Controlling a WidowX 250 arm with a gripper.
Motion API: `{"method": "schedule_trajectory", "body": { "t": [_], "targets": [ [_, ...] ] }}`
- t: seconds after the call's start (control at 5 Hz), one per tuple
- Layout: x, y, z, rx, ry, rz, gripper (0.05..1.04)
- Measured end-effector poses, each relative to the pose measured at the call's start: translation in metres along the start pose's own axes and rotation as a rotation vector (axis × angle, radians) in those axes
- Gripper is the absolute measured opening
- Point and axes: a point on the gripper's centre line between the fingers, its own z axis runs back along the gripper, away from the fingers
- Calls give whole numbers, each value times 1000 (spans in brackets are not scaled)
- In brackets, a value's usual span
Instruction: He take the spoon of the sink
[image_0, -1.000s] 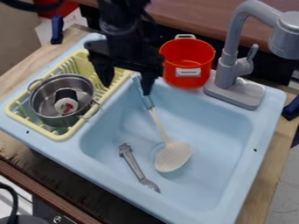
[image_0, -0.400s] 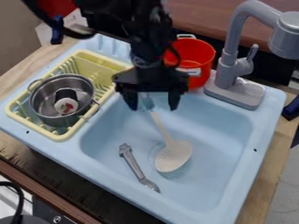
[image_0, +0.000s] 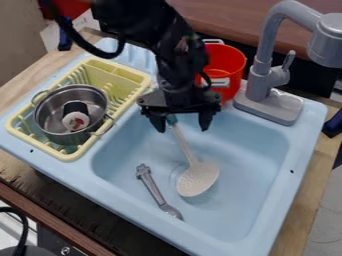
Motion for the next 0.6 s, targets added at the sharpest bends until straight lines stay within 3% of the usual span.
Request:
{"method": "schedule_trajectory", "body": {
  "t": [0.4, 0.6],
  "targets": [
    [0, 2, -10, 13, 8, 36, 950],
    [1, 3, -12, 0, -20, 78, 676]
  ]
}}
